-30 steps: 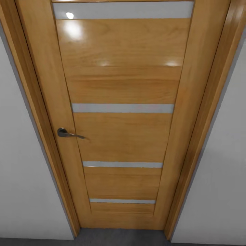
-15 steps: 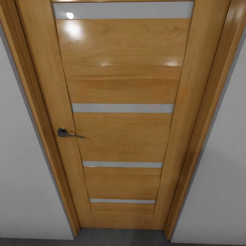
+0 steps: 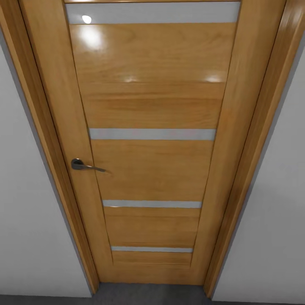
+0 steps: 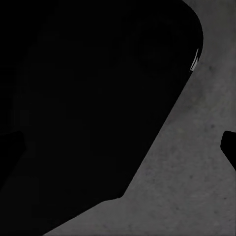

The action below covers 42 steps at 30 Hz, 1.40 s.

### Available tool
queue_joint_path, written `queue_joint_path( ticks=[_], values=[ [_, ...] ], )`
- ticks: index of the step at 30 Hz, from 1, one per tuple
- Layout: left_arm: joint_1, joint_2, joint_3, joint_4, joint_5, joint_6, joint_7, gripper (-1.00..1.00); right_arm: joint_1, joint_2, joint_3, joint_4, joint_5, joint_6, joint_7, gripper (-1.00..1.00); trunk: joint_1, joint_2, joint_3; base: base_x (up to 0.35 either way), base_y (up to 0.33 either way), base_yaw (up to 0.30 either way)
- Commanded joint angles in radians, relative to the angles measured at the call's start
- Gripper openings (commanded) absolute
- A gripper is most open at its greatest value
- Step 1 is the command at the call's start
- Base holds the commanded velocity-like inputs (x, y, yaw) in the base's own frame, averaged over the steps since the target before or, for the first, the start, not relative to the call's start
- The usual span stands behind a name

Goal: Move the two storage containers from the living room to the garage. In the garage, place one container on the floor and stack the other container on top of it (either order is fine).

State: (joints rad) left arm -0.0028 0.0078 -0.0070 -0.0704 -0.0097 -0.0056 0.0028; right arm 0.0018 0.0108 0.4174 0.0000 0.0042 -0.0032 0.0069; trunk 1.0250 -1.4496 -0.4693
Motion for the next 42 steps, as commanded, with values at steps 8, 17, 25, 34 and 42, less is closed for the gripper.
queue_joint_path(
  ticks=[8,17,25,34,42],
  values=[
    [0.0,0.0,-0.001,0.0,-0.001,-0.001,0.0,1.0,0.0,0.0,0.004,0.0,0.0,0.0,0.001,1.0,0.0,0.0,-0.001,0.0,0.0,0.0],
    [0.0,0.0,-0.001,0.0,-0.001,-0.001,0.0,1.0,0.0,0.0,0.004,0.0,0.0,-0.001,0.001,1.0,0.0,0.0,-0.001,0.0,0.0,0.0],
    [0.0,0.0,-0.001,0.0,-0.001,-0.001,0.0,1.0,0.0,0.0,0.004,0.0,0.0,-0.001,0.001,1.0,0.0,0.0,-0.001,0.0,0.0,0.0],
    [0.0,0.0,-0.001,0.0,-0.001,-0.001,0.0,1.0,0.0,0.0,0.004,0.0,0.0,-0.001,0.001,1.0,0.0,0.0,-0.001,0.0,0.0,0.0],
    [0.0,0.0,-0.001,0.0,-0.001,-0.001,0.0,1.0,0.0,0.0,0.006,0.0,0.001,-0.001,0.001,1.0,0.0,0.0,-0.001,0.0,0.0,0.0]
  ],
)
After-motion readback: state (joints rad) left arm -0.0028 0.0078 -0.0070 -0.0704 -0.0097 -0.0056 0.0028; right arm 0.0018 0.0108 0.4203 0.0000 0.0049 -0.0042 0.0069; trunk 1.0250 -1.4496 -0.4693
